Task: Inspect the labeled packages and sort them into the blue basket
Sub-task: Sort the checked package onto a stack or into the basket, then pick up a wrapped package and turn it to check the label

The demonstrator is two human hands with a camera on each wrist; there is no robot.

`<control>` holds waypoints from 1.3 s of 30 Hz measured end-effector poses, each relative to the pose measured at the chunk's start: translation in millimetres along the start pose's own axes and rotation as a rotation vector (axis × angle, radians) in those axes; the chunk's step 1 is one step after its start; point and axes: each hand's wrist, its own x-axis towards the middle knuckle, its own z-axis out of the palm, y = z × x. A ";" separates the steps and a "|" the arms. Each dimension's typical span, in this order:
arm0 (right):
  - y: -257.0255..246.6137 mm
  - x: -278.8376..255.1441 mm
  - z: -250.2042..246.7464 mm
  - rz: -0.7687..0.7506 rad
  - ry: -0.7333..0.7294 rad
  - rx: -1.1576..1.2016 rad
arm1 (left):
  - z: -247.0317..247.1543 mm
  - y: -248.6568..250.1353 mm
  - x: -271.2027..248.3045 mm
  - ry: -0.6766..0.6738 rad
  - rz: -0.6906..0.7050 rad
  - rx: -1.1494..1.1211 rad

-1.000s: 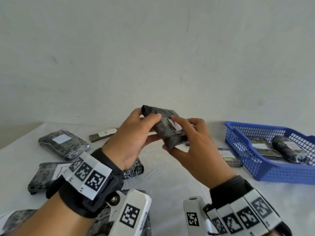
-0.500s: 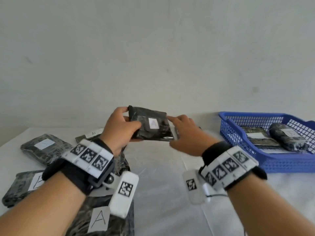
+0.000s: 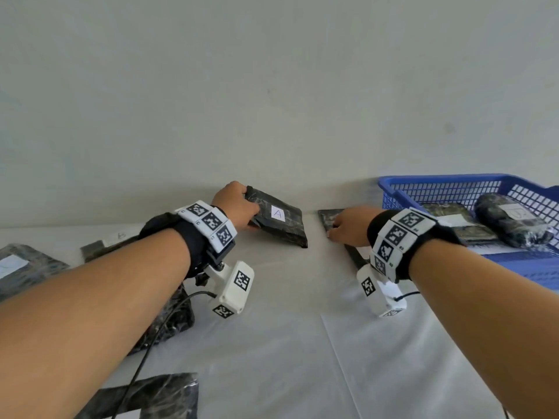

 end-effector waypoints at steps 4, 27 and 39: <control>9.9 2.6 0.6 0.035 0.000 0.006 | 15.0 -4.7 10.1 -0.104 0.014 0.280; -157.6 -114.0 -9.9 -0.438 0.055 0.216 | -136.9 -2.6 -91.6 -0.067 0.062 0.471; -221.9 -143.4 -8.0 -0.278 -0.040 0.712 | -194.3 -47.9 -202.9 -0.107 -0.010 0.612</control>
